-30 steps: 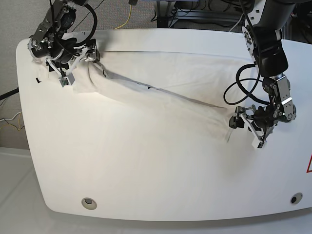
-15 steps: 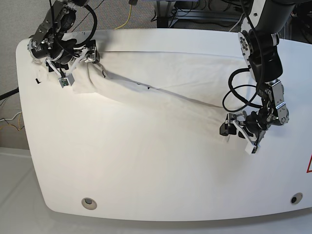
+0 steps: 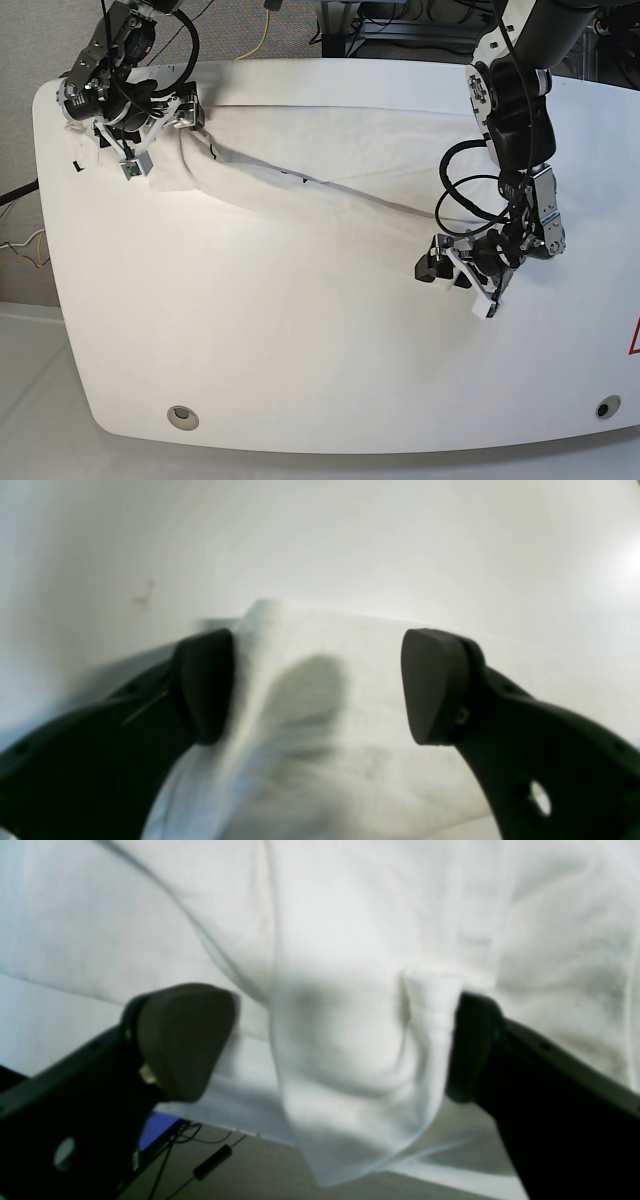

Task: Fold the T-shirt properly
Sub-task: 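Move the open left gripper inward along the shirt strip and lower it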

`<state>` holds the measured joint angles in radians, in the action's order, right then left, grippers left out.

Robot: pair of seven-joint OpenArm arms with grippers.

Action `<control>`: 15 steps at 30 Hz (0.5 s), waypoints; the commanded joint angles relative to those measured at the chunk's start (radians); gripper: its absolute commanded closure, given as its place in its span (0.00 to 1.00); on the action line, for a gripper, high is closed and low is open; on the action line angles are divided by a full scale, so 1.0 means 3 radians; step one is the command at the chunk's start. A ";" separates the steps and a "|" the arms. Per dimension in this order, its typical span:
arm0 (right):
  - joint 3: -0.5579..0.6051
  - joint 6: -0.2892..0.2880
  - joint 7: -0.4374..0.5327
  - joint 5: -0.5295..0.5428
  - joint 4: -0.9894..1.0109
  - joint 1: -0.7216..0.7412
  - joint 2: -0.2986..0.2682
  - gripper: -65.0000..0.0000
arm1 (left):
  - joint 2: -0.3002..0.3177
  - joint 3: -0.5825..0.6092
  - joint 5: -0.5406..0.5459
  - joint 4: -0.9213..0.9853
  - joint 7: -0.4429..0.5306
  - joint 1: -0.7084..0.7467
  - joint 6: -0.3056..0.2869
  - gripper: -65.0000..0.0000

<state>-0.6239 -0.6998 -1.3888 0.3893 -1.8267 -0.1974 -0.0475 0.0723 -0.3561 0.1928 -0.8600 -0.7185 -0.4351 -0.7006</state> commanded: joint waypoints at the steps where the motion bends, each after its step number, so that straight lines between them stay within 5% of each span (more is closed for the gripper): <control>1: -0.0015 0.0006 -0.0025 -0.0032 -0.0031 0.0011 -0.0033 0.01 | -0.0008 0.0023 -0.0088 0.0010 -0.0180 -0.0005 0.0008 0.25; 4: -0.0015 0.0006 -0.0025 -0.0032 -0.0031 0.0011 -0.0033 0.01 | 0.0007 0.0023 -0.0088 0.0010 -0.0180 -0.0005 0.0008 0.38; 10: -0.0015 0.0006 -0.0025 -0.0032 -0.0031 0.0011 -0.0033 0.01 | 0.0104 0.0023 -0.0113 0.0010 -0.0288 -0.0020 0.0008 0.94; 15: -0.0015 0.0006 -0.0025 -0.0032 -0.0031 0.0052 -0.0028 0.01 | 0.0166 0.0029 -0.0098 -0.0005 -0.0395 -0.0025 0.0008 0.95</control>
<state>-0.6247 -0.6998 -1.3891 0.3893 -1.8267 -0.1959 -0.0475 0.1032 -0.3489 0.2012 -0.8536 -0.7929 -0.4290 -0.7113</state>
